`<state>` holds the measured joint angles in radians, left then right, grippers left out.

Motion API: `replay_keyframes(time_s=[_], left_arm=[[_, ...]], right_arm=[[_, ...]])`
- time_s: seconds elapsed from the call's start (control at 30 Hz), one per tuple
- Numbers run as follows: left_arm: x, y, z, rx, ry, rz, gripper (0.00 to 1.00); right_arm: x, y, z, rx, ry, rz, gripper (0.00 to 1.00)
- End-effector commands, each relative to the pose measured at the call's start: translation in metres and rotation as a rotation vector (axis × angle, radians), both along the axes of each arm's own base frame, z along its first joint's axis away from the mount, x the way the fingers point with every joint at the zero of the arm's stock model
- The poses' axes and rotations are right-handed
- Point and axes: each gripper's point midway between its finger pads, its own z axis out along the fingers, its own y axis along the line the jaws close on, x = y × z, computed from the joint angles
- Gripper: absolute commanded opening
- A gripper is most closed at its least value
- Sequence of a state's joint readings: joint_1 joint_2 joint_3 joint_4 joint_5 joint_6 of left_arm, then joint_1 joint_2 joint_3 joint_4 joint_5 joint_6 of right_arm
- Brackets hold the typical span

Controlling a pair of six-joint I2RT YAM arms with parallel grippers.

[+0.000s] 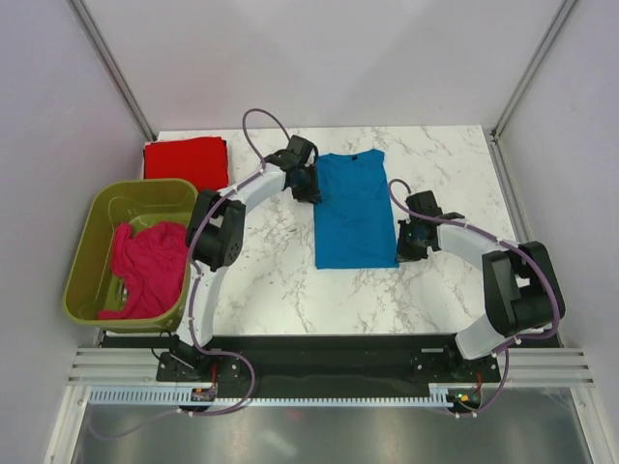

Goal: Fold and stack the t-shirts
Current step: Fold the tshirt

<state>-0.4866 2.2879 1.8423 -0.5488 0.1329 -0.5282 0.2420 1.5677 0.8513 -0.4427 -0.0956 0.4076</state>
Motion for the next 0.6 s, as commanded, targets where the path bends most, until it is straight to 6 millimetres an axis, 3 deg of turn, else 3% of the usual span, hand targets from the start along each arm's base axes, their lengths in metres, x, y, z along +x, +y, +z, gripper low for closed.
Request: replay_keyframes(time_s=[0.0, 0.2, 0.3, 0.4, 0.43, 0.5, 0.53, 0.57], left_arm=[[0.027, 0.000, 0.027, -0.015, -0.095, -0.034, 0.27], [0.027, -0.001, 0.030, -0.024, -0.093, -0.065, 0.27], [0.013, 0.011, 0.031, 0.006, -0.064, -0.044, 0.27], [-0.014, 0.022, 0.040, 0.001, -0.027, -0.028, 0.28], [-0.034, 0.027, 0.042, 0.000, -0.002, -0.036, 0.28], [-0.055, 0.030, 0.042, -0.004, 0.024, -0.031, 0.29], [-0.076, 0.036, 0.027, 0.010, 0.072, -0.037, 0.30], [-0.088, 0.029, 0.038, -0.025, 0.063, -0.066, 0.31]], right_arm=[[0.001, -0.001, 0.000, -0.010, -0.022, -0.008, 0.06], [0.001, 0.001, 0.000, -0.004, -0.021, -0.015, 0.07], [0.002, 0.001, 0.005, 0.000, -0.028, -0.031, 0.09], [0.003, 0.003, 0.009, 0.017, -0.034, -0.036, 0.07], [0.002, 0.005, 0.010, 0.021, -0.034, -0.034, 0.06], [0.001, 0.006, 0.009, 0.027, -0.037, -0.029, 0.05], [0.001, 0.007, 0.010, 0.031, -0.042, -0.026, 0.03], [-0.002, 0.006, 0.008, 0.030, -0.038, -0.029, 0.02]])
